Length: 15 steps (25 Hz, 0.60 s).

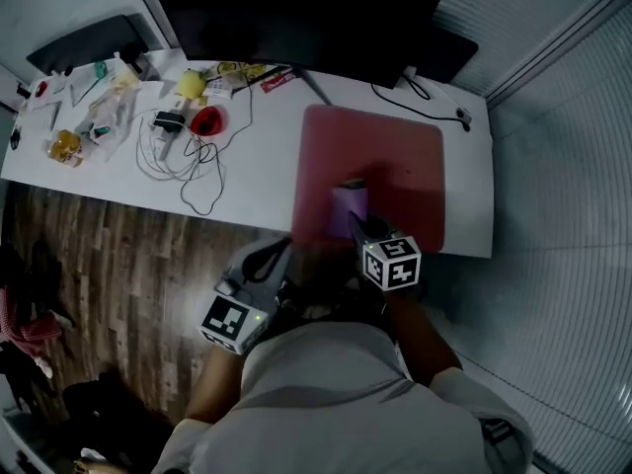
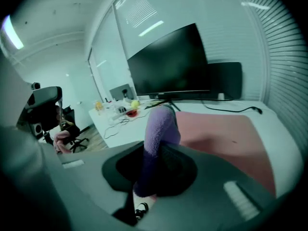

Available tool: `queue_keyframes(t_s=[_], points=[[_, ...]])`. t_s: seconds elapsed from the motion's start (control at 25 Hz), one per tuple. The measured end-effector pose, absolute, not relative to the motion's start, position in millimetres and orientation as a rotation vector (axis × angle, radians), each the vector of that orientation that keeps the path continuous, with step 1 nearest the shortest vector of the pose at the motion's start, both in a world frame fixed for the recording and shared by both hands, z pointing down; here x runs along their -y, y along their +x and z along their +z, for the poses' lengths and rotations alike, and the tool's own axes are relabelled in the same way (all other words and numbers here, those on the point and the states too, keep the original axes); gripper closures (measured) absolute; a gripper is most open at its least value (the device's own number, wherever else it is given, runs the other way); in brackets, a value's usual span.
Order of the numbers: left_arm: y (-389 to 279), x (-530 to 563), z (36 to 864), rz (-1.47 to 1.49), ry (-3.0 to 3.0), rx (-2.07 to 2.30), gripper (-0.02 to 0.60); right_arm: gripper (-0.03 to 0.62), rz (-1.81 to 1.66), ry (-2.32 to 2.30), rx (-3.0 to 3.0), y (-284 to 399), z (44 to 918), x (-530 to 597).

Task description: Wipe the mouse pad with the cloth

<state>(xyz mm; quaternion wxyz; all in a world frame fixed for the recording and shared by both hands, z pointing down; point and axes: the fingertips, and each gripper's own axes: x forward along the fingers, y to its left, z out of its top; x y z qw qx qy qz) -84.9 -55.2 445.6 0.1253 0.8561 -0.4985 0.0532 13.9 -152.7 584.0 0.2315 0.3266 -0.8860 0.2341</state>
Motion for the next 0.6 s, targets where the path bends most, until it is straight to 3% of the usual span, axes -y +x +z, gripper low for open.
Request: queue_keyframes(t_s=[0.32, 0.6], points=[[-183, 7, 455, 0.177, 2.423, 1.564, 0.578, 0.542, 0.672, 0.601, 2.488, -145, 608, 90], [-198, 3, 460, 0.169, 2.419, 1.551, 0.578, 0.542, 0.738, 0.658, 2.366, -154, 659, 86]])
